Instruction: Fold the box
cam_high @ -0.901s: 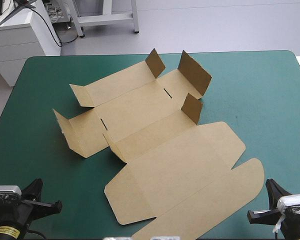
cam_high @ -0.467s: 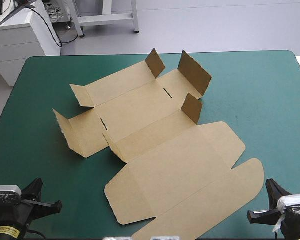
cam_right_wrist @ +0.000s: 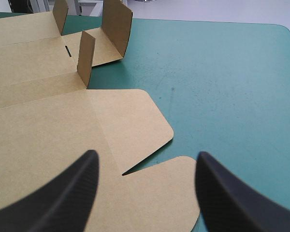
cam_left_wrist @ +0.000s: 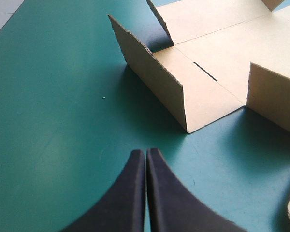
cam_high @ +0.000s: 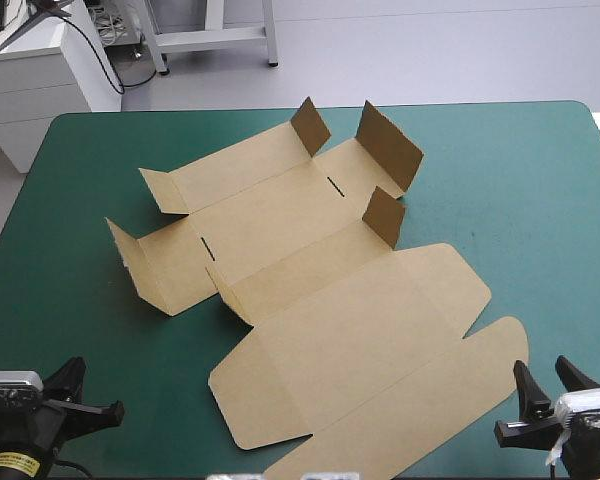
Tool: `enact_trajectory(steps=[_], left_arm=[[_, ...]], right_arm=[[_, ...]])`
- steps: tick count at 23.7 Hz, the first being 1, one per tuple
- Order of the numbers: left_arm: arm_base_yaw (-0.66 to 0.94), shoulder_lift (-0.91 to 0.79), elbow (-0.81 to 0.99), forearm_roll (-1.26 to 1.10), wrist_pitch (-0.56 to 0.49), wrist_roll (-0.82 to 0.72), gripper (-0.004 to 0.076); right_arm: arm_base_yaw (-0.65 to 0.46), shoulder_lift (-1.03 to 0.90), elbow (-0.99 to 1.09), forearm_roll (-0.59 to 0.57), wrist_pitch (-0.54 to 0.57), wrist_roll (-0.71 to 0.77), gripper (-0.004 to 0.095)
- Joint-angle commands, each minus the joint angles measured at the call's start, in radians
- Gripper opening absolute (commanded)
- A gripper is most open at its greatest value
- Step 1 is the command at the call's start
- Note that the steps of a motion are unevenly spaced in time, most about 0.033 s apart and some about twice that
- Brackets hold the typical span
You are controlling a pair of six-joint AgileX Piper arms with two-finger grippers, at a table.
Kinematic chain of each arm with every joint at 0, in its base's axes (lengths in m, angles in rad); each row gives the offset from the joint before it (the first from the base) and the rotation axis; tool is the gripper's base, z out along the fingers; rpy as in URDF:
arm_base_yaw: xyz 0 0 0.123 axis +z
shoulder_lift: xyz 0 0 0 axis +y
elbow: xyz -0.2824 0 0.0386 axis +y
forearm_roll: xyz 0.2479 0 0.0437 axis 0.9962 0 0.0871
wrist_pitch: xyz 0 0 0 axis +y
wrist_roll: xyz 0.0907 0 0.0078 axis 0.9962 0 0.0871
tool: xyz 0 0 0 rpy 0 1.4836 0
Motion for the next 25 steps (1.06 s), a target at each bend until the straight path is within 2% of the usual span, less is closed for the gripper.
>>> enact_trajectory(steps=[1,12,14,18,21,25], left_arm=[[0.002,0.012,-0.022,0.002,-0.076,0.001,-0.0008],[0.002,0.012,-0.022,0.002,-0.076,0.001,-0.0008],[0.002,0.012,-0.022,0.002,-0.076,0.001,-0.0008],[0.002,0.012,-0.022,0.002,-0.076,0.001,-0.0008],[0.002,0.012,-0.022,0.002,-0.076,0.001,-0.0008],[0.002,0.012,-0.022,0.002,-0.076,0.001,-0.0008]], right_arm=[[0.002,-0.004,-0.025,0.004,-0.079,-0.004,0.077],[0.002,0.097,-0.042,0.001,-0.074,-0.045,0.0783],[0.002,0.199,-0.1,0.003,-0.043,-0.049,0.0783],[0.002,0.468,-0.292,0.013,0.046,-0.166,0.0783],[0.002,0.721,-0.492,0.021,0.156,-0.193,0.0783],[0.002,0.93,-0.679,0.097,0.217,-0.292,0.0783]])
